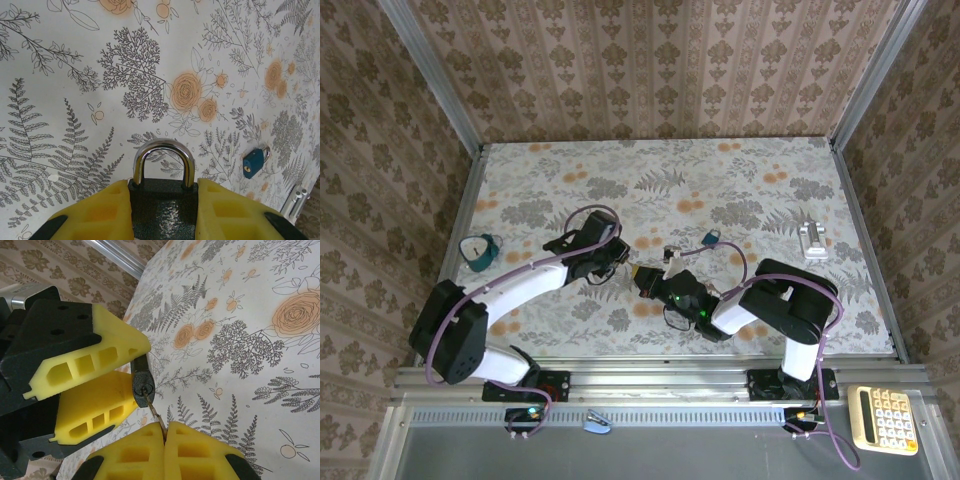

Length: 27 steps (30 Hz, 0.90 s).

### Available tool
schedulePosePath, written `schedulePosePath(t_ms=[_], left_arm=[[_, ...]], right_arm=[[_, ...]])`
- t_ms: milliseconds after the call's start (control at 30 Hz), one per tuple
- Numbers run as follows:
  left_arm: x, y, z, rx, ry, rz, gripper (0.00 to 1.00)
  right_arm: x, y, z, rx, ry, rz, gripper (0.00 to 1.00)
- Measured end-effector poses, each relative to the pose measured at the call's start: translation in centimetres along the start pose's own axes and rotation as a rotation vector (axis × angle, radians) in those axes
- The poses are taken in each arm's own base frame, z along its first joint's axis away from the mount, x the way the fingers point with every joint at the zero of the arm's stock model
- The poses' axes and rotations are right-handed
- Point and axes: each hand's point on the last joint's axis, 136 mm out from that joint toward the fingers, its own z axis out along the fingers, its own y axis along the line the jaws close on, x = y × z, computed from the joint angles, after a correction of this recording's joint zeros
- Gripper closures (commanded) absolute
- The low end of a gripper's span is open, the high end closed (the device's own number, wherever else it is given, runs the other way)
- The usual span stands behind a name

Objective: Unlock with the key

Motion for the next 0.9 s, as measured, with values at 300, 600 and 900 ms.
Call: schedulePosePath(t_ms=[300, 600, 900], left_arm=[[-0.06, 0.09, 0.16, -0.007, -0.024, 0.002, 0.88], [-0.11, -0.20, 0.28, 0.003, -0.036, -0.006, 0.91], [-0.25, -0.49, 0.27, 0.015, -0.045, -0.008, 0.94]], right_arm=[[0.30, -0.24, 0.33, 0.000, 0.004, 0.044, 1.00], [-0.26, -0.55, 0.48, -0.002, 0.000, 0.147, 1.00], [-0.57, -0.55, 0.59, -0.020, 0.016, 0.240, 1.00]])
